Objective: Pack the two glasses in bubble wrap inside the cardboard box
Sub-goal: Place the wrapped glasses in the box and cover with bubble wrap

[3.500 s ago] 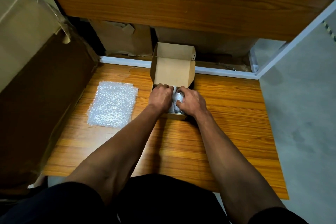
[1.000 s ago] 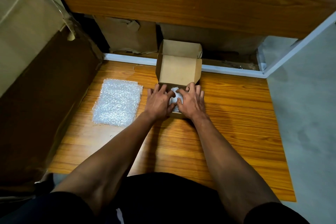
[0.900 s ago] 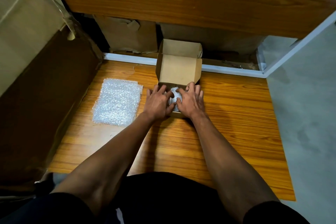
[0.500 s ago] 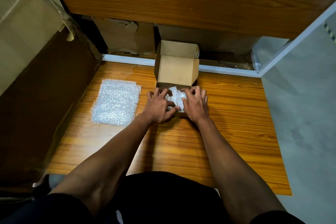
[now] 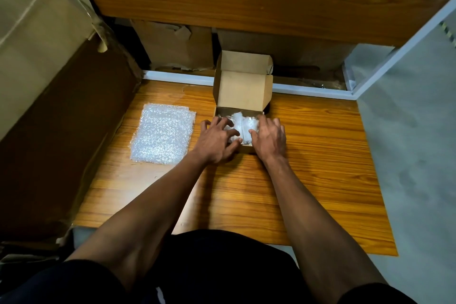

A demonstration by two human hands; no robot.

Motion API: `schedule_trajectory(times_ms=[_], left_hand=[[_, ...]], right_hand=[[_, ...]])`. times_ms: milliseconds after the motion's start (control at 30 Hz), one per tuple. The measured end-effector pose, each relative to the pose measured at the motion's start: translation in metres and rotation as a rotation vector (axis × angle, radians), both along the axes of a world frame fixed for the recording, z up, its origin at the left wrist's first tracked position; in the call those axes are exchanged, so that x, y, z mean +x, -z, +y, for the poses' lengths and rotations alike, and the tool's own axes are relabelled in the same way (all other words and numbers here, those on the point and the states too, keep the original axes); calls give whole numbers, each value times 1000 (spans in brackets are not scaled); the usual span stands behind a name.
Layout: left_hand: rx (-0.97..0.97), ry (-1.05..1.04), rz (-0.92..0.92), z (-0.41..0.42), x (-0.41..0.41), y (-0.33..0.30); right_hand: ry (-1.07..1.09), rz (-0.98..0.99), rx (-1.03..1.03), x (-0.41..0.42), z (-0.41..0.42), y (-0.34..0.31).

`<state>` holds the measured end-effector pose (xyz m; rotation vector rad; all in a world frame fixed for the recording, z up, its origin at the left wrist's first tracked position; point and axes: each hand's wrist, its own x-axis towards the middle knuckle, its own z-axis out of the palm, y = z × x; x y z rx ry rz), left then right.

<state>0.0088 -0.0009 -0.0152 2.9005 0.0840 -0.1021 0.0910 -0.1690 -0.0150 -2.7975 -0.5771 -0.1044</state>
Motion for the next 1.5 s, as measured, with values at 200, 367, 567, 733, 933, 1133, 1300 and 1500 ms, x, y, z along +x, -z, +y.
schedule_trajectory(times_ms=[200,367,567,733,933,1133,1300,1500], left_hand=[[16,-55,-98,1,-1,4],[-98,11,-53,-1,-2,-3],[-221,-1,-8,7,-9,0],[-322,-194,-265,13,-31,3],[-197,-434,-268,59,-59,8],[-131,-692,-46,121,-80,23],[-152,-692,25,155,-80,27],[-125,-599,-27,182,-74,27]], right_hand=[[77,88,69,-8,-2,-9],[86,154,32,-12,1,-14],[80,172,15,-15,-8,-21],[33,49,133,-31,-2,-21],[-158,51,311,-43,44,-20],[-382,180,378,-62,115,-12],[-295,423,140,-75,168,3],[-157,430,68,-74,192,15]])
